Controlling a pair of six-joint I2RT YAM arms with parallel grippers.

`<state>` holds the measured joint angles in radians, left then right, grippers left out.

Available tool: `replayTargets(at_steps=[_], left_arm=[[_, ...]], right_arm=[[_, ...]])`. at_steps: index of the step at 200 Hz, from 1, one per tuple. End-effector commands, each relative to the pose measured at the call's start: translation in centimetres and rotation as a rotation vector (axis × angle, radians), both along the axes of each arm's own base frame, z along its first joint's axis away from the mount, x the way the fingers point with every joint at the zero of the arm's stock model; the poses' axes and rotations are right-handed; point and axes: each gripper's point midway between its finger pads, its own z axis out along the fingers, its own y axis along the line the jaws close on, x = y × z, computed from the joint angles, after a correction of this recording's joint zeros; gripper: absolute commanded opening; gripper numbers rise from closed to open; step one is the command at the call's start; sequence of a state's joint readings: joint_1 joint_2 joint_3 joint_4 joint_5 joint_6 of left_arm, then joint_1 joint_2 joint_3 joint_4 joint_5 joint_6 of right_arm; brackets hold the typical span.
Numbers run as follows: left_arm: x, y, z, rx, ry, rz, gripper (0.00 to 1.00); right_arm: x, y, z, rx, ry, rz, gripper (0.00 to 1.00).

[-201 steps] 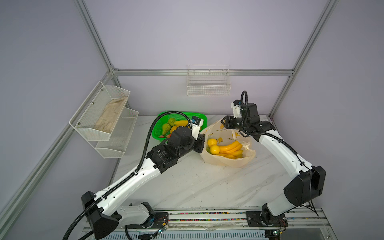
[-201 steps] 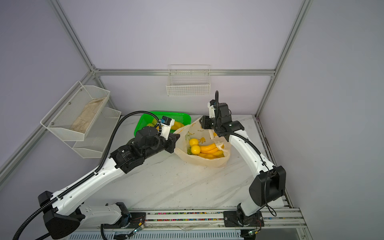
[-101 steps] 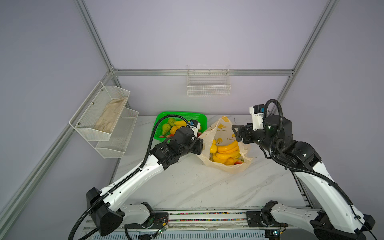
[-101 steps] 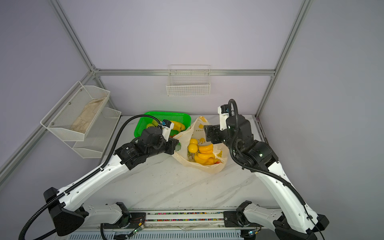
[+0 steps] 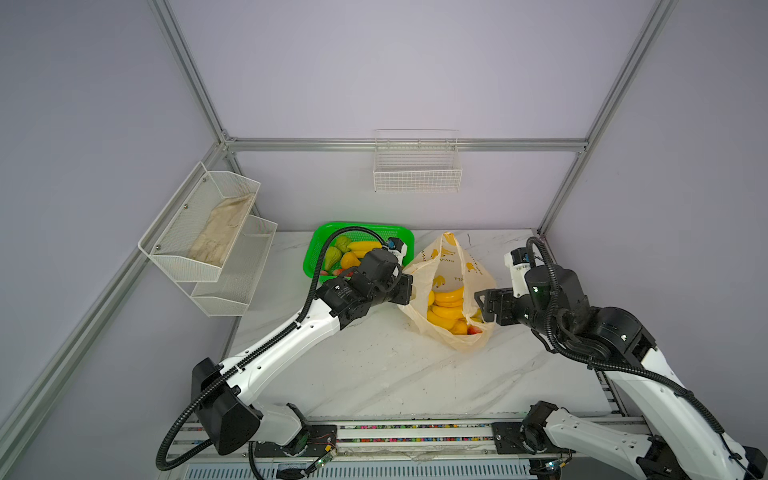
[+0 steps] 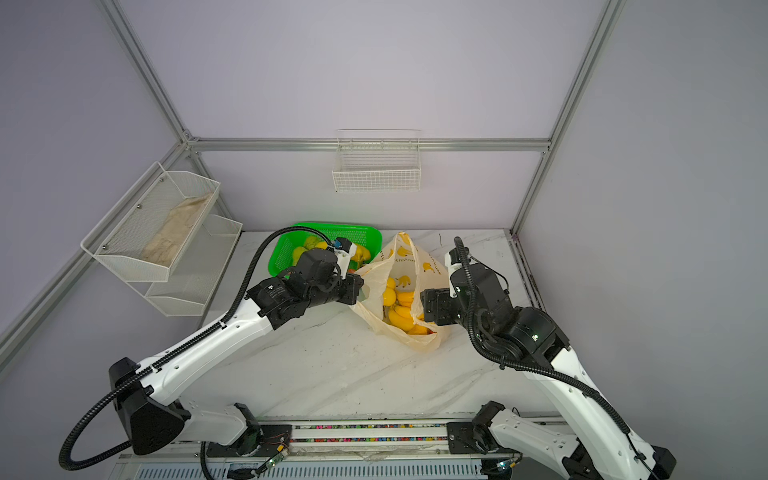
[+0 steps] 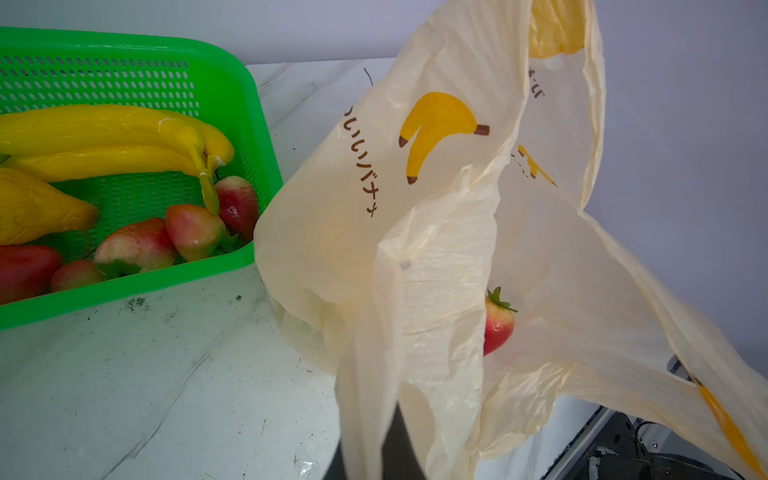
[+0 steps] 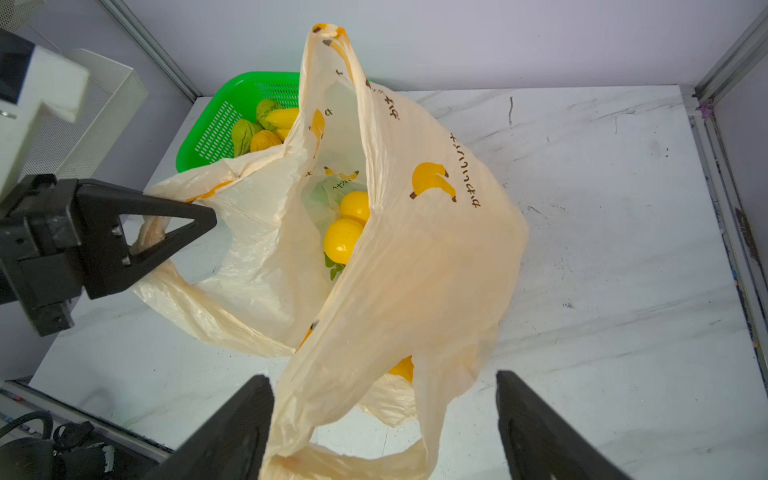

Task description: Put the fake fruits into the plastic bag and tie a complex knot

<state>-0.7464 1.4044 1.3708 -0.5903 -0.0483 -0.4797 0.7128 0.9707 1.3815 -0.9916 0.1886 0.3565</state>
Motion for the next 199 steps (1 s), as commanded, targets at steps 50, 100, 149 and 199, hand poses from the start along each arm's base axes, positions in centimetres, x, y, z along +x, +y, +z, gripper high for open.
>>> replayTargets(at_steps=[50,100,149,199], left_arm=[[0.8,-3.4,6.3,-0.154,-0.059,-0.095,0.00],[0.5,-3.6,8.7,-0.192,-0.091,-0.114,0.00],[0.7,-3.2,8.8,-0.174,-0.102,-0.099,0.00],[0.7,-2.6,9.1,-0.155,-0.110,-0.081,0.00]], right_arm=[[0.0,3.8,-0.7,0.027,0.011,0.165,0.86],[-0.3,5.6,-2.6,-0.068,0.039,0.195,0.86],[0.0,4.6,-4.3,-0.243,0.012,0.083,0.86],[0.0,4.4,-5.4,-0.382,0.000,0.023,0.63]])
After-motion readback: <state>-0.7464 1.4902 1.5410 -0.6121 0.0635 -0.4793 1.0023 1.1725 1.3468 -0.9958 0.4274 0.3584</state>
